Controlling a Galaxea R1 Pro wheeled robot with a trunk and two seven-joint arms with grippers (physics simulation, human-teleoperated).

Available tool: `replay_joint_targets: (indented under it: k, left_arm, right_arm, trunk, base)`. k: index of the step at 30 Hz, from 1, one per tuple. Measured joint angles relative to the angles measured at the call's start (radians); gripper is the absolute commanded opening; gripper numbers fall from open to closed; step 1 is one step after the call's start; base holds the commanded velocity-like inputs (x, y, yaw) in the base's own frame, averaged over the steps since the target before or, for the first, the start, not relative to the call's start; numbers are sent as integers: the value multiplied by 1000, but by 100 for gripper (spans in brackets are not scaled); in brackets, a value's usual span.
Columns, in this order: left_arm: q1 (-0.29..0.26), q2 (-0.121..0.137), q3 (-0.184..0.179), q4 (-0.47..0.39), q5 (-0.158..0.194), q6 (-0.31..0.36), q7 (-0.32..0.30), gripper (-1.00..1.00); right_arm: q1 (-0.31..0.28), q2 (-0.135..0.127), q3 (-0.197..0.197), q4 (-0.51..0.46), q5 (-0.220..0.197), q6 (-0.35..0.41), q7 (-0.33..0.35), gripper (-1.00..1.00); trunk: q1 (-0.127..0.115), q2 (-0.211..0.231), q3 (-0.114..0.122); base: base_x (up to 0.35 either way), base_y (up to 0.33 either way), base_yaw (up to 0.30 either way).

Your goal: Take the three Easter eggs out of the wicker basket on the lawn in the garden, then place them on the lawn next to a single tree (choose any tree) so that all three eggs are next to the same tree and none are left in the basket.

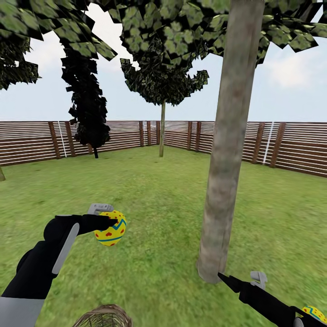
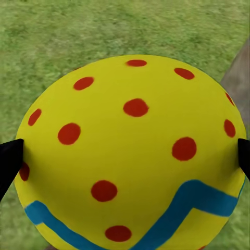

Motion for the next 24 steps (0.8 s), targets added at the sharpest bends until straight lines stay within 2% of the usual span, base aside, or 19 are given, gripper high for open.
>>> replay_joint_targets:
  k: [24]
  left_arm:
    - [0, 2, 0, -2, 6, 0, -1, -100]
  right_arm:
    - [0, -1, 0, 0, 0, 0, 0, 100]
  trunk:
    - [-92, 168, 75]
  base:
    - [0, 0, 0]
